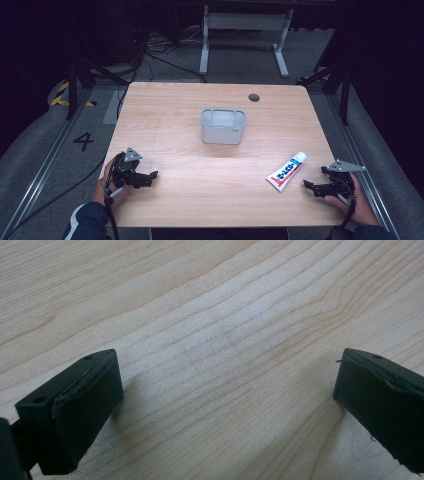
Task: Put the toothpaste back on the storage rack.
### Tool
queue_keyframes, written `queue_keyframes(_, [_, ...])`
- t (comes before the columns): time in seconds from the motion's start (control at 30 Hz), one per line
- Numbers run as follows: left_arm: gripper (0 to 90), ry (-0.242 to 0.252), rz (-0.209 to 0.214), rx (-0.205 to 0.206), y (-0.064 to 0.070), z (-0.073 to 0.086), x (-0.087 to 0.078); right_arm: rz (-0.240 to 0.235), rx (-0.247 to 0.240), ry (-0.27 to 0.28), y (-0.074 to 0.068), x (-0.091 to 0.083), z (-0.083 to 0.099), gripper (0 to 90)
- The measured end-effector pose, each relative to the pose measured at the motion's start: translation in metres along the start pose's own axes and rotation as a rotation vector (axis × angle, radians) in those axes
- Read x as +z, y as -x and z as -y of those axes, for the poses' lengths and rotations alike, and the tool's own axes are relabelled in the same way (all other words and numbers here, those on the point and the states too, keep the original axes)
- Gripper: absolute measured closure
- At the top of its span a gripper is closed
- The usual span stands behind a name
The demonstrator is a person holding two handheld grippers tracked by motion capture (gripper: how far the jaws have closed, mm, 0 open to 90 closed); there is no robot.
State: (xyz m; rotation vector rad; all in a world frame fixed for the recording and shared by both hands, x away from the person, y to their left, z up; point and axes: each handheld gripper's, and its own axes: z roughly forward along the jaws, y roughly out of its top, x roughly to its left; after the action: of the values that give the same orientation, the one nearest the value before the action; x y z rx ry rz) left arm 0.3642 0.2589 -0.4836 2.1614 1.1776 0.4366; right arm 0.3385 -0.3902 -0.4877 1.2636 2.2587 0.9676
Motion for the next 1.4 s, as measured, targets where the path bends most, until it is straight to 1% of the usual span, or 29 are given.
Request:
queue_keyframes(0.03, [0.0,-0.006,0.006,0.009,0.0,-0.001,0.001,-0.001,-0.001,0.0,0.0,0.0,0.0,5.2])
queue_keyframes(0.07, [0.0,-0.002,0.012,0.012,0.0,-0.002,0.001,-0.002,-0.003,0.0,0.0,-0.001,0.0,5.2])
queue_keyframes(0.1, [0.1,0.002,0.013,0.024,0.0,-0.002,0.002,-0.002,-0.008,-0.001,0.0,-0.001,0.001,5.3])
queue_keyframes(0.17, [0.2,0.0,0.017,0.022,0.0,-0.002,0.002,-0.003,-0.006,0.0,-0.001,-0.001,0.001,5.3])
queue_keyframes(0.2, [0.2,0.001,0.016,0.034,-0.001,-0.002,0.002,-0.007,-0.011,-0.002,-0.001,-0.001,0.001,5.3])
queue_keyframes(0.27, [0.3,-0.007,0.022,0.033,0.0,-0.001,0.0,-0.019,-0.022,-0.011,-0.001,-0.001,0.0,5.5])
queue_keyframes(0.3, [0.3,-0.005,0.022,0.038,0.0,-0.001,0.0,-0.026,-0.034,-0.014,0.0,-0.002,-0.001,5.5])
queue_keyframes(0.33, [0.3,-0.008,0.031,0.05,-0.001,0.001,-0.001,-0.03,-0.052,-0.024,0.0,-0.002,-0.002,6.5])
queue_keyframes(0.37, [0.3,-0.01,0.038,0.049,-0.001,0.001,-0.002,-0.039,-0.069,-0.034,0.0,-0.003,-0.003,7.4])
queue_keyframes(0.4, [0.3,-0.005,0.036,0.06,-0.002,0.002,-0.003,-0.039,-0.084,-0.042,0.0,-0.003,-0.005,8.0])
queue_keyframes(0.43, [0.3,-0.006,0.038,0.063,-0.003,0.002,-0.003,-0.041,-0.096,-0.048,-0.001,-0.003,-0.006,9.2])
queue_keyframes(0.5, [0.3,-0.005,0.039,0.059,-0.002,0.003,-0.003,-0.051,-0.122,-0.048,-0.002,-0.004,-0.007,14.2])
queue_keyframes(0.53, [0.3,-0.005,0.037,0.065,-0.003,0.003,-0.003,-0.06,-0.138,-0.048,-0.002,-0.005,-0.008,16.9])
queue_keyframes(0.6, [0.3,-0.006,0.038,0.064,-0.003,0.003,-0.003,-0.058,-0.176,-0.054,-0.004,-0.006,-0.01,16.5])
queue_keyframes(0.7, [0.2,-0.008,0.038,0.061,-0.002,0.003,-0.004,-0.082,-0.224,-0.072,-0.007,-0.006,-0.014,18.1])
queue_keyframes(0.73, [0.2,-0.008,0.039,0.065,-0.003,0.003,-0.004,-0.087,-0.237,-0.08,-0.008,-0.006,-0.015,18.2])
queue_keyframes(0.77, [0.2,-0.008,0.039,0.065,-0.003,0.003,-0.004,-0.087,-0.237,-0.08,-0.008,-0.006,-0.015,18.2])
queue_keyframes(0.8, [0.2,-0.008,0.041,0.062,-0.003,0.003,-0.004,-0.095,-0.275,-0.094,-0.01,-0.005,-0.019,18.2])
queue_keyframes(0.87, [0.1,-0.008,0.041,0.061,-0.003,0.003,-0.004,-0.094,-0.335,-0.115,-0.015,-0.004,-0.026,18.2])
queue_keyframes(0.9, [0.2,-0.007,0.041,0.062,-0.003,0.003,-0.004,-0.094,-0.352,-0.121,-0.016,-0.004,-0.028,18.3])
queue_keyframes(0.93, [0.2,-0.007,0.042,0.062,-0.003,0.003,-0.004,-0.098,-0.38,-0.125,-0.019,-0.004,-0.034,18.9])
queue_keyframes(0.97, [0.1,-0.007,0.042,0.062,-0.003,0.003,-0.004,-0.103,-0.392,-0.129,-0.021,-0.005,-0.036,19.4])
queue_keyframes(1.0, [0.1,-0.007,0.042,0.061,-0.003,0.003,-0.004,-0.106,-0.417,-0.135,-0.023,-0.005,-0.04,19.7])
queue_keyframes(1.07, [0.1,-0.006,0.043,0.062,-0.003,0.004,-0.004,-0.107,-0.45,-0.145,-0.025,-0.005,-0.045,19.9])
queue_keyframes(1.2, [0.1,-0.006,0.045,0.061,-0.003,0.004,-0.004,-0.094,-0.496,-0.172,-0.026,-0.007,-0.057,19.8])
queue_keyframes(1.37, [0.1,-0.004,0.046,0.063,-0.003,0.004,-0.004,-0.088,-0.537,-0.19,-0.023,-0.007,-0.073,19.9])
queue_keyframes(1.4, [0.1,-0.004,0.046,0.063,-0.003,0.004,-0.004,-0.088,-0.537,-0.19,-0.023,-0.007,-0.073,19.9])
